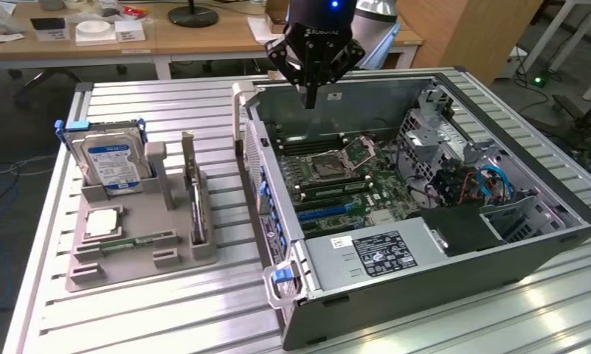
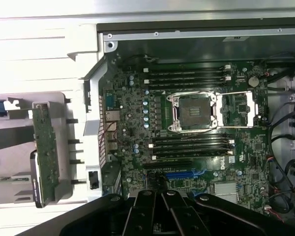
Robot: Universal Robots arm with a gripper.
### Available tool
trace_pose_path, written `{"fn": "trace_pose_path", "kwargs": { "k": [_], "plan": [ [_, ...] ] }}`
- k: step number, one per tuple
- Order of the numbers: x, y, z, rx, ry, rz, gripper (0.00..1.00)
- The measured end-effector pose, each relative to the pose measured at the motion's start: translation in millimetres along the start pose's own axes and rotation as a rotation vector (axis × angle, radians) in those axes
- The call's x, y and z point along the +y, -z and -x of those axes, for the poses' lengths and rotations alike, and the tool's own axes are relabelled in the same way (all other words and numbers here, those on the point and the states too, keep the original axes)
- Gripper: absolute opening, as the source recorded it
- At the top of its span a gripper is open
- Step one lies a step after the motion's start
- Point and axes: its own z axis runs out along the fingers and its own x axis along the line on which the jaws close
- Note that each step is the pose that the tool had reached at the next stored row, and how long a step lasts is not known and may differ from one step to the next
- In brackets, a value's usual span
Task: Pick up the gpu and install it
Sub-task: 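Reach for the gpu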
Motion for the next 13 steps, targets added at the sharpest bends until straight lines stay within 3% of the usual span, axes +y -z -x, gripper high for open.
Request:
{"fn": "trace_pose_path", "kwargs": {
  "k": [13],
  "plan": [
    [-1.4, 0.4, -18.2, 0.0000, 0.000, 0.0000, 0.11]
  ]
}}
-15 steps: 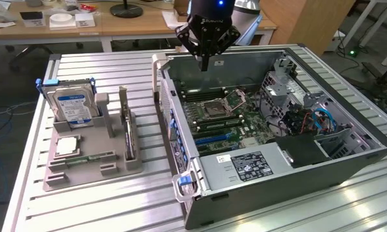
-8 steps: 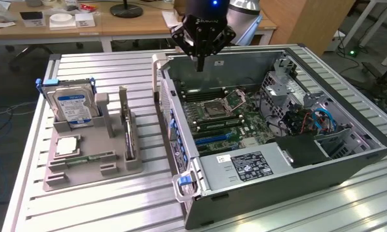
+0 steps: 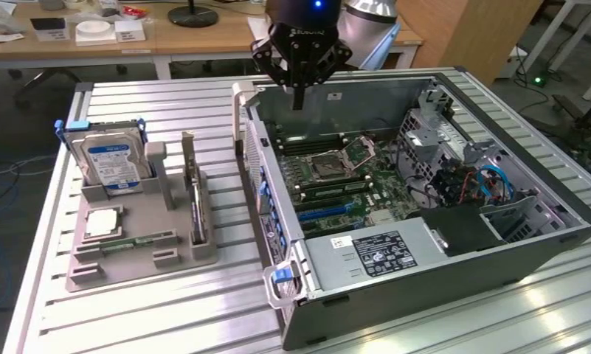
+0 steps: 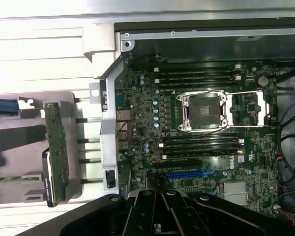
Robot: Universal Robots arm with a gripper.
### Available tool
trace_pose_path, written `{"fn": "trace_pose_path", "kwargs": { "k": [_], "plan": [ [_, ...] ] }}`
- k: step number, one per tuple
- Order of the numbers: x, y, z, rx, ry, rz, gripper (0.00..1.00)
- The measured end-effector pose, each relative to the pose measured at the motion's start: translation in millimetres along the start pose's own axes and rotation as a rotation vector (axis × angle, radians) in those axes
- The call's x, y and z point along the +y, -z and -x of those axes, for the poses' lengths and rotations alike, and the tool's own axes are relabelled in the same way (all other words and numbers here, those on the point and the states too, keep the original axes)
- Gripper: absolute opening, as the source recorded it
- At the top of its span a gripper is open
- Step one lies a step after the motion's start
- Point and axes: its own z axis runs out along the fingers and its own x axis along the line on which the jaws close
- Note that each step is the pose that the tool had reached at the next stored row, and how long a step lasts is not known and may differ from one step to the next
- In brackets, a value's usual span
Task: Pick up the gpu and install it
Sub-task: 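Reach for the gpu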
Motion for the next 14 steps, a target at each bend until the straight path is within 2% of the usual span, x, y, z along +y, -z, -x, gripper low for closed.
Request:
{"fn": "trace_pose_path", "kwargs": {
  "k": [14],
  "plan": [
    [-1.1, 0.3, -15.1, 0.0000, 0.000, 0.0000, 0.11]
  ]
}}
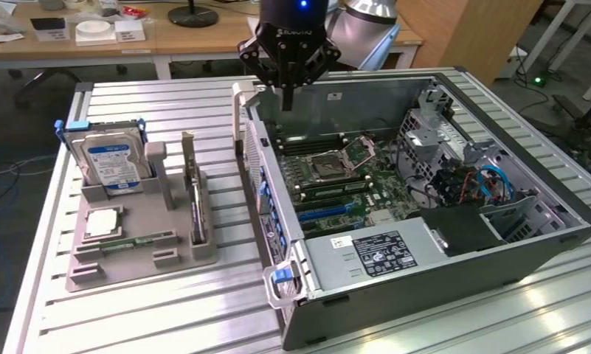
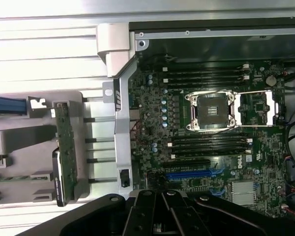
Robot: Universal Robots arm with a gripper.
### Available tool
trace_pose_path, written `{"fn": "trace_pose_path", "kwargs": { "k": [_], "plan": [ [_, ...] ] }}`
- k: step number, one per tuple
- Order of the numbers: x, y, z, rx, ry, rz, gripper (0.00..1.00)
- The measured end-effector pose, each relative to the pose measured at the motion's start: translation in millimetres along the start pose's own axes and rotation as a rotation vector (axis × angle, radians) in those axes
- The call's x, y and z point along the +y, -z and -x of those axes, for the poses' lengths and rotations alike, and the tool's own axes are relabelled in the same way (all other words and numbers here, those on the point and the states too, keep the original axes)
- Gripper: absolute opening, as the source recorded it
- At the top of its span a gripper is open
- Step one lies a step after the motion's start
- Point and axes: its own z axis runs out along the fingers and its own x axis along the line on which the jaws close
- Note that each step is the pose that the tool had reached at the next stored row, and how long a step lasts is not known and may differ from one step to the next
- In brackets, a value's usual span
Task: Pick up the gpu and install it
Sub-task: 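Reach for the gpu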
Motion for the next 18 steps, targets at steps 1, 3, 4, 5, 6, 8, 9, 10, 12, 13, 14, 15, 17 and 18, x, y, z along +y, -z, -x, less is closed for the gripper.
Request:
{"fn": "trace_pose_path", "kwargs": {
  "k": [1, 3, 4, 5, 6, 8, 9, 10, 12, 13, 14, 15, 17, 18],
  "plan": [
    [-0.1, 0.0, -1.0, 0.0000, 0.000, 0.0001, 0.11],
    [-0.2, 0.0, -2.8, -0.0001, 0.000, 0.0000, 0.11],
    [-0.3, 0.1, -3.6, 0.0000, 0.000, 0.0000, 0.11],
    [-0.4, 0.1, -4.4, 0.0000, 0.000, 0.0000, 0.11],
    [-0.4, 0.1, -5.2, 0.0000, 0.000, 0.0001, 0.11],
    [-0.6, 0.1, -7.0, 0.0000, 0.000, 0.0000, 0.11],
    [-0.6, 0.1, -7.9, 0.0000, 0.000, 0.0001, 0.11],
    [-0.7, 0.2, -8.8, 0.0000, 0.000, 0.0000, 0.11],
    [-0.8, 0.2, -10.6, 0.0000, 0.000, 0.0000, 0.11],
    [-0.9, 0.2, -11.5, 0.0000, 0.000, -0.0001, 0.11],
    [-0.9, 0.2, -12.4, 0.0000, 0.000, 0.0000, 0.11],
    [-1.0, 0.2, -13.3, 0.0000, 0.000, 0.0001, 0.11],
    [-1.2, 0.3, -15.3, 0.0000, 0.000, 0.0000, 0.11],
    [-1.2, 0.3, -16.3, 0.0000, 0.000, 0.0000, 0.11]
  ]
}}
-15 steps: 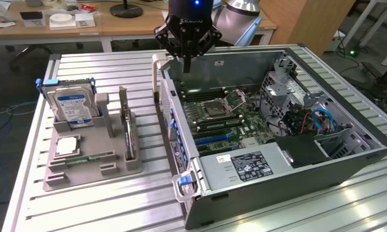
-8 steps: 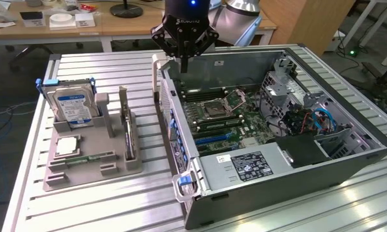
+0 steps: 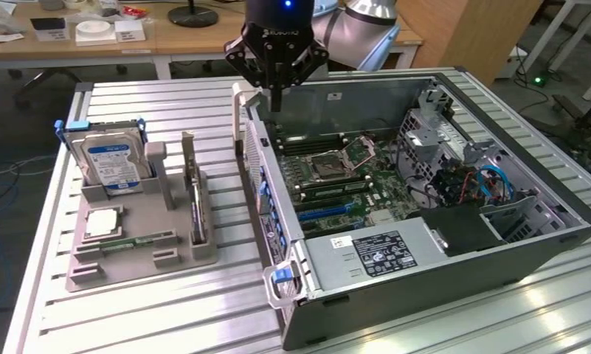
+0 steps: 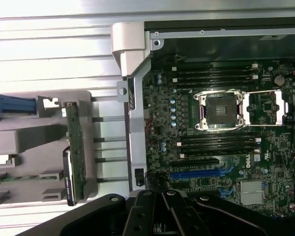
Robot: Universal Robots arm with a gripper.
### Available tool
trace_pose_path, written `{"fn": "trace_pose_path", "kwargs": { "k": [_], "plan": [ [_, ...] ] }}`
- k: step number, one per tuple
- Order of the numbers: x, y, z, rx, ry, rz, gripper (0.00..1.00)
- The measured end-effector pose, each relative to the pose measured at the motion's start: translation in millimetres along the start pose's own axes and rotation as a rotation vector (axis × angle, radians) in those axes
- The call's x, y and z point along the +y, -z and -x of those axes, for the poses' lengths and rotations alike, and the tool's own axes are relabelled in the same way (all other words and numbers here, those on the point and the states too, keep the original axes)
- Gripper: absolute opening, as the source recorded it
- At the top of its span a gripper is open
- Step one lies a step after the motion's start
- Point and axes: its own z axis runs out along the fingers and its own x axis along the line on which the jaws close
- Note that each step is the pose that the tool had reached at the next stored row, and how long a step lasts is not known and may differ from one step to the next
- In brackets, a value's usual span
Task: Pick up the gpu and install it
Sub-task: 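Reach for the gpu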
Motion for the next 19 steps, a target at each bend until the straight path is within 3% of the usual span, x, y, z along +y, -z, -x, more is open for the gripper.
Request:
{"fn": "trace_pose_path", "kwargs": {
  "k": [19],
  "plan": [
    [-1.6, 0.5, -21.9, 0.0000, 0.000, 0.0000, 0.11]
  ]
}}
